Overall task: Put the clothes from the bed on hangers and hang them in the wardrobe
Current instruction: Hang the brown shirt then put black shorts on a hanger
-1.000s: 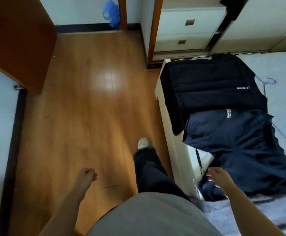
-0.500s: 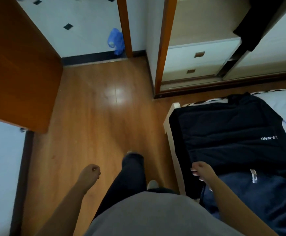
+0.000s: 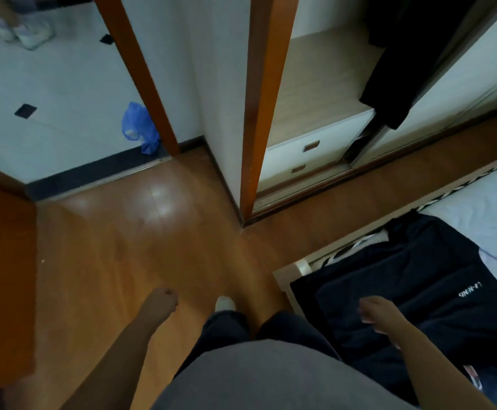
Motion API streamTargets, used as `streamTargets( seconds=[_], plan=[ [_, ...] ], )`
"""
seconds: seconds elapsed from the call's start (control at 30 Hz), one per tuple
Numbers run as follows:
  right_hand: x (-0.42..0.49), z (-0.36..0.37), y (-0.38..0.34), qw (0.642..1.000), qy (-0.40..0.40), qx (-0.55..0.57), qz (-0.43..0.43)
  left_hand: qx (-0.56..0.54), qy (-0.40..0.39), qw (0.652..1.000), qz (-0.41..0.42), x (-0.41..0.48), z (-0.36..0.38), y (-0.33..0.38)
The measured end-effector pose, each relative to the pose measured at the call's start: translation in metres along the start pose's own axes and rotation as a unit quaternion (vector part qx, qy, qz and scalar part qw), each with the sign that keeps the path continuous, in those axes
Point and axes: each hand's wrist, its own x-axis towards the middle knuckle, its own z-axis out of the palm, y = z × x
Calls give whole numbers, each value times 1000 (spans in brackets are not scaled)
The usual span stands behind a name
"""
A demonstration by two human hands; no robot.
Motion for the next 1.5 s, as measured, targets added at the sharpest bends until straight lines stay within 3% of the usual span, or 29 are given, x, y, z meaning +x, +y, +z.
streamTargets(
  seconds=[0.17,0.4,0.57,0.8,0.97,1.33,1.5],
  plan=[
    [17,0,-72,996,24,77,-38,72,-13,991,113,34,-10,122],
    [60,-27,-85,978,93,183,35,142,-122,935,302,35,33,296],
    [83,-73,-114,951,120,277,64,155,-136,901,381,29,67,406],
    [93,-166,-187,918,230,312,-81,53,-139,857,492,2,108,558],
    [82,-253,-252,896,288,275,-198,-30,-95,812,576,-6,115,656],
    [68,-430,-475,836,301,82,-453,-102,-9,731,675,5,112,837],
    [62,-481,-579,774,315,-50,-548,-144,38,693,705,3,88,909]
  ],
)
